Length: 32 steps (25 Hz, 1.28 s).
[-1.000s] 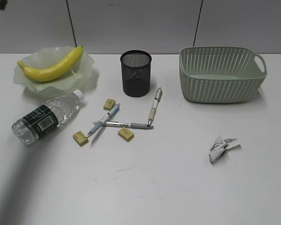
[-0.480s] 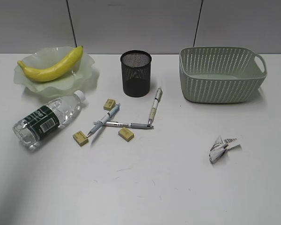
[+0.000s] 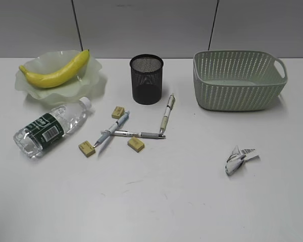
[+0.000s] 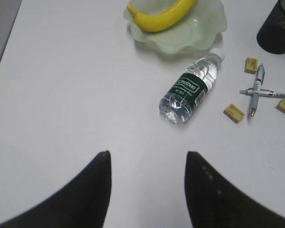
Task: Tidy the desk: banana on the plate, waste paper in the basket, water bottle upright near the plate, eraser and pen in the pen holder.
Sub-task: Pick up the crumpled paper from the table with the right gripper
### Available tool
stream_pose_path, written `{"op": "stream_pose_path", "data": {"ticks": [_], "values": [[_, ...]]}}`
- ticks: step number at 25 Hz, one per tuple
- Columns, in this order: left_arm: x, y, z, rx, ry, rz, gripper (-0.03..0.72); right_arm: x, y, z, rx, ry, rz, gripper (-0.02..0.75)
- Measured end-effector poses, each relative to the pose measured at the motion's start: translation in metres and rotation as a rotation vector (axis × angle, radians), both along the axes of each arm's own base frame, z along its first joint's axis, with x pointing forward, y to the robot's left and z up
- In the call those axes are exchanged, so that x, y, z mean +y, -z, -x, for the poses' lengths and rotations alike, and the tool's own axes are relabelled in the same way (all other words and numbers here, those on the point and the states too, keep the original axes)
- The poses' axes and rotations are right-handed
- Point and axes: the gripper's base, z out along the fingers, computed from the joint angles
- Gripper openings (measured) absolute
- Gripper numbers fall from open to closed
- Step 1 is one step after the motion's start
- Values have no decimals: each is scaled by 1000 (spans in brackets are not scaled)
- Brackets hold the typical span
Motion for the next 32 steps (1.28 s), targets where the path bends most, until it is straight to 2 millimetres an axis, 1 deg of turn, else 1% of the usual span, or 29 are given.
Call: {"op": "stream_pose_path", "data": {"ticks": [3, 5, 7, 13, 15, 17, 20, 23, 25, 28, 32], "values": [[3, 39, 22, -51, 9, 8, 374, 0, 0, 0, 0, -1, -1, 563], [5, 58, 34, -66, 11, 12, 374, 0, 0, 0, 0, -1, -1, 563], [6, 71, 45, -82, 12, 16, 374, 0, 0, -2, 15, -1, -1, 563], [8, 69, 73, -254, 64, 23, 354, 1, 0, -11, 69, -1, 1, 563], [9, 69, 79, -291, 74, 27, 348, 1, -2, -17, 89, -4, -2, 552], [9, 69, 83, -316, 77, 28, 341, 3, -8, -27, 114, -29, 0, 531], [10, 70, 89, -338, 94, 28, 332, 10, -18, -50, 172, -113, 6, 479], [11, 74, 92, -326, 118, 24, 329, 15, -24, -82, 289, -153, 3, 436], [10, 78, 93, -311, 132, 27, 328, 17, -27, -104, 362, -172, 6, 428], [9, 82, 92, -290, 147, 27, 328, 23, -26, -140, 491, -209, 14, 424], [9, 82, 93, -289, 151, 30, 326, 39, -19, -181, 648, -280, 41, 424]]}}
